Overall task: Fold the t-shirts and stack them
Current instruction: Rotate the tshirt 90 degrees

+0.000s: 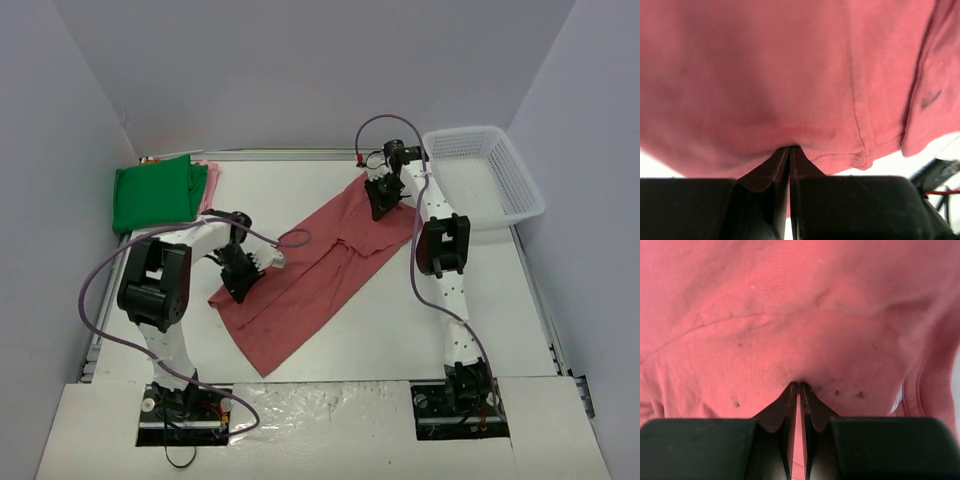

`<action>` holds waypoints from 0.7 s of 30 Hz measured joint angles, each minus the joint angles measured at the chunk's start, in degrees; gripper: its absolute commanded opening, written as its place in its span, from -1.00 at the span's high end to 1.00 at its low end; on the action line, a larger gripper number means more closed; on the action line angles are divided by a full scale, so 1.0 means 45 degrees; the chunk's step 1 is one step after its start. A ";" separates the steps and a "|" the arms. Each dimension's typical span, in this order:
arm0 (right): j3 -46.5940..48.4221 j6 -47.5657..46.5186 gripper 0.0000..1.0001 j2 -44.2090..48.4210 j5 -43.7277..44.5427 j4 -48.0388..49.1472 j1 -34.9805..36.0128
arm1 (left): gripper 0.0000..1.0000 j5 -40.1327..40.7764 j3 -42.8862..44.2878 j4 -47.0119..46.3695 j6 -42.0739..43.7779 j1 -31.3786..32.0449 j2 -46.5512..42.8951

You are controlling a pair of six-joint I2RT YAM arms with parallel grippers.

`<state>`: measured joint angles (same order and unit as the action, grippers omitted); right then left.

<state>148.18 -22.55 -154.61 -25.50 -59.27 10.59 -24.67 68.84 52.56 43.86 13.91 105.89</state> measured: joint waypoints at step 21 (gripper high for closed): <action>0.1326 0.2458 0.64 -0.1253 -0.0068 0.5629 0.0903 | 0.95 -0.2623 0.1409 0.0554 -0.2506 0.6115 0.1477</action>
<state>154.15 -11.49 -160.24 -25.80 -33.93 14.66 -36.47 75.18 55.05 32.58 41.43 112.53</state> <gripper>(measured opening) 0.175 0.027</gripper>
